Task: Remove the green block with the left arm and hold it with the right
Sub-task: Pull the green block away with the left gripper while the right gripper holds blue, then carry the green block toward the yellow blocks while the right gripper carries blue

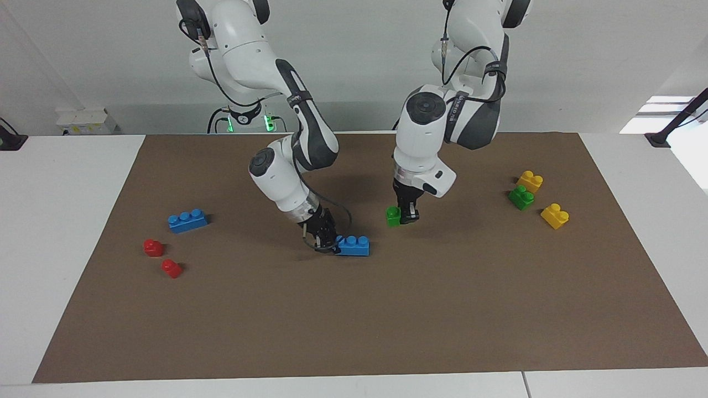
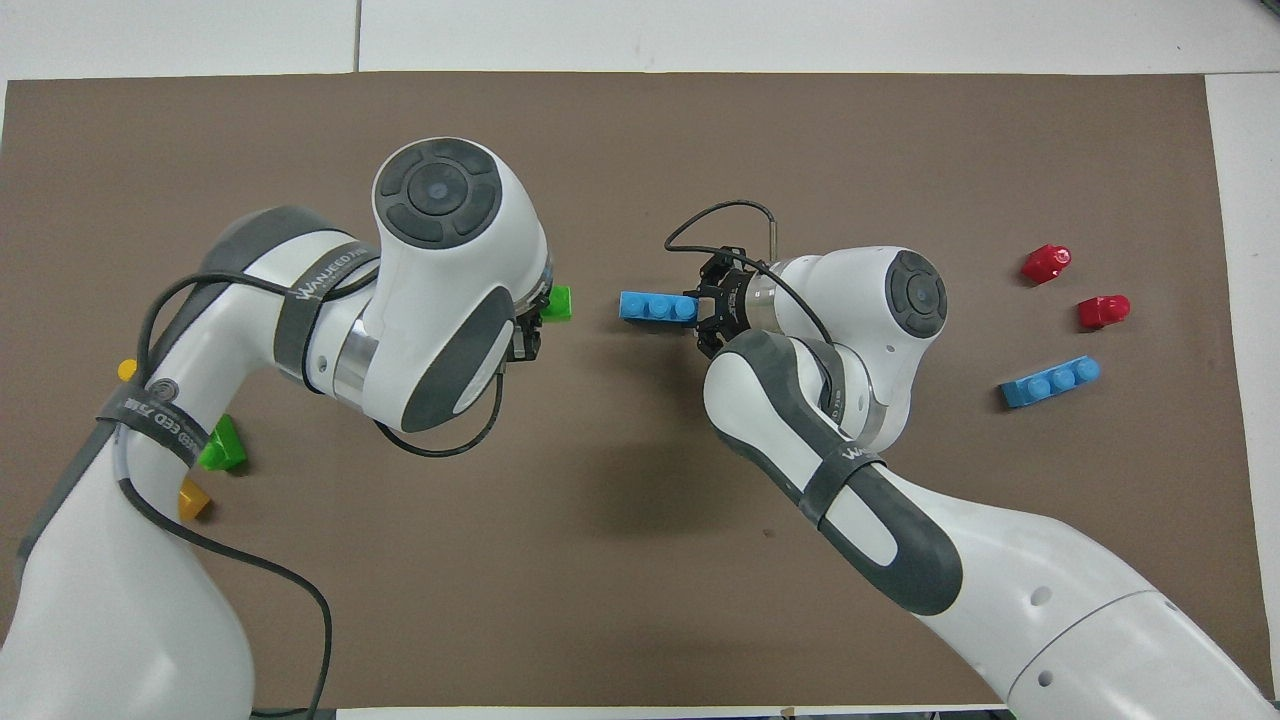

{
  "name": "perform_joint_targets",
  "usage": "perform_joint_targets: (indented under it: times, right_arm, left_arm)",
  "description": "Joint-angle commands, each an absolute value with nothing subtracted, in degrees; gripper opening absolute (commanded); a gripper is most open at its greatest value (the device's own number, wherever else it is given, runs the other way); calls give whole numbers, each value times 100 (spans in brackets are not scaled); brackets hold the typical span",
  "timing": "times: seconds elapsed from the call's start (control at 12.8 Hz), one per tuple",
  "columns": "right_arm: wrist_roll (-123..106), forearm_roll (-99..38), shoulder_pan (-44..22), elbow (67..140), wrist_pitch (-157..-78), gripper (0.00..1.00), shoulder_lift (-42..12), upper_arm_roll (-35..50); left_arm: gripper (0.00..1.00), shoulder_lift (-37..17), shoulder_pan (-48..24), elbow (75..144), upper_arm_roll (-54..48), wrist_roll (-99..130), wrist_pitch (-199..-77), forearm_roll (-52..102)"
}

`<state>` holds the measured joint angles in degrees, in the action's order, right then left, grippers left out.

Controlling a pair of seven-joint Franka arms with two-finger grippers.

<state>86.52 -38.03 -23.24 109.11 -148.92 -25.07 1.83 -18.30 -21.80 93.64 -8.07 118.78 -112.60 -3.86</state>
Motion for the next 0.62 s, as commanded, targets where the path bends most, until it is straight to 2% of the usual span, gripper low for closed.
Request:
perform_joint_targets:
  times: [0.0,0.23,0.55]
  right_arm:
    - [8420,-3867,-2119,10837,-14836,0,-2444,237]
    - [8140,-3841,-1838,10636,-14381,0,-2373,220]
    - [7201,-3693,-987,10512,-13380,0,-1935,211]
  left_arm:
    - [0,-1582,-1619,9782,-853,10780,-11259,-387]
    - [0,-1564,-960,9914,-861,9488,-11329,-212]
    - [0,-1512,-160,10247,-861,7756,-11845,44]
